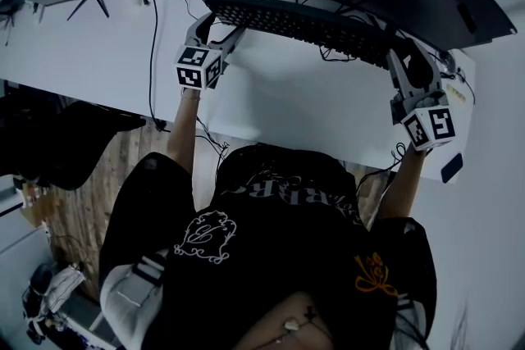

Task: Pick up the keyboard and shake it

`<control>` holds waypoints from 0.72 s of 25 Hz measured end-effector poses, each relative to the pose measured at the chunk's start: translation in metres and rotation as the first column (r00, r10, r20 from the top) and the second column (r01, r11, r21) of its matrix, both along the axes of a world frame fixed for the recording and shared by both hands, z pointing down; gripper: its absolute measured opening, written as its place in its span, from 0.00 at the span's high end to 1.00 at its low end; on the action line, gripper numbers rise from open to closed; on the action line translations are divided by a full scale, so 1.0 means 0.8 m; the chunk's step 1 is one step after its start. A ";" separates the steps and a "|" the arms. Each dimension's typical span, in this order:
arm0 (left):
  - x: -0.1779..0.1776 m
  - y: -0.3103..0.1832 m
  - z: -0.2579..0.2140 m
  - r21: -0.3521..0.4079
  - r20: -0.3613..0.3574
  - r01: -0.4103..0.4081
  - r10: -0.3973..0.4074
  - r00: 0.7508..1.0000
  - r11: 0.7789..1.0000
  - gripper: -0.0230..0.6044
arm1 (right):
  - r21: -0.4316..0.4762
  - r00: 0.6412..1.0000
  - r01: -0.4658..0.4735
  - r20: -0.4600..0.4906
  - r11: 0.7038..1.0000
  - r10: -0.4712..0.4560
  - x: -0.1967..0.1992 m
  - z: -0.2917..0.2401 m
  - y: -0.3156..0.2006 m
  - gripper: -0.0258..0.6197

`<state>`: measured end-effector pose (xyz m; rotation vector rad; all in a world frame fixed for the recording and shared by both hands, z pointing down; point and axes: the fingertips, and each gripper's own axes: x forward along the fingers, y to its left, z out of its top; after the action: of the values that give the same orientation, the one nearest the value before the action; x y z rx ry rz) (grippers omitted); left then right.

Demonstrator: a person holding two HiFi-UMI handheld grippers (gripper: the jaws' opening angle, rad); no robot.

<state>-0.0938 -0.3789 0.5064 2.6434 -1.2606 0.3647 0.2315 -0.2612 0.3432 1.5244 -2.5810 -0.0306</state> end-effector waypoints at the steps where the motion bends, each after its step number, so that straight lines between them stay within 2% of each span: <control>1: -0.001 -0.001 -0.010 0.018 -0.006 0.003 -0.003 1.000 1.000 0.41 | 0.019 1.000 0.003 -0.001 1.000 -0.003 -0.001 -0.009 0.002 0.66; 6: -0.006 -0.002 -0.055 0.095 -0.026 0.018 -0.016 1.000 0.995 0.41 | 0.082 1.000 0.002 0.003 0.997 -0.002 -0.006 -0.047 0.009 0.66; 10: -0.010 -0.003 -0.068 0.118 -0.021 0.021 -0.018 1.000 0.993 0.41 | 0.082 1.000 -0.003 0.020 0.997 0.001 -0.005 -0.052 0.009 0.66; 13: -0.009 0.004 -0.053 0.091 -0.002 0.017 -0.017 1.000 0.996 0.41 | 0.043 0.999 -0.005 0.036 0.999 0.004 -0.002 -0.033 0.010 0.66; 18: -0.017 0.025 -0.010 0.003 0.039 0.014 -0.014 0.999 1.000 0.41 | -0.071 0.997 -0.001 0.081 0.997 0.006 -0.002 0.014 0.010 0.66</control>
<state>-0.1076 -0.3589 0.4983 2.6406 -1.2916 0.4152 0.2303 -0.2534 0.3544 1.5356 -2.6107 0.1247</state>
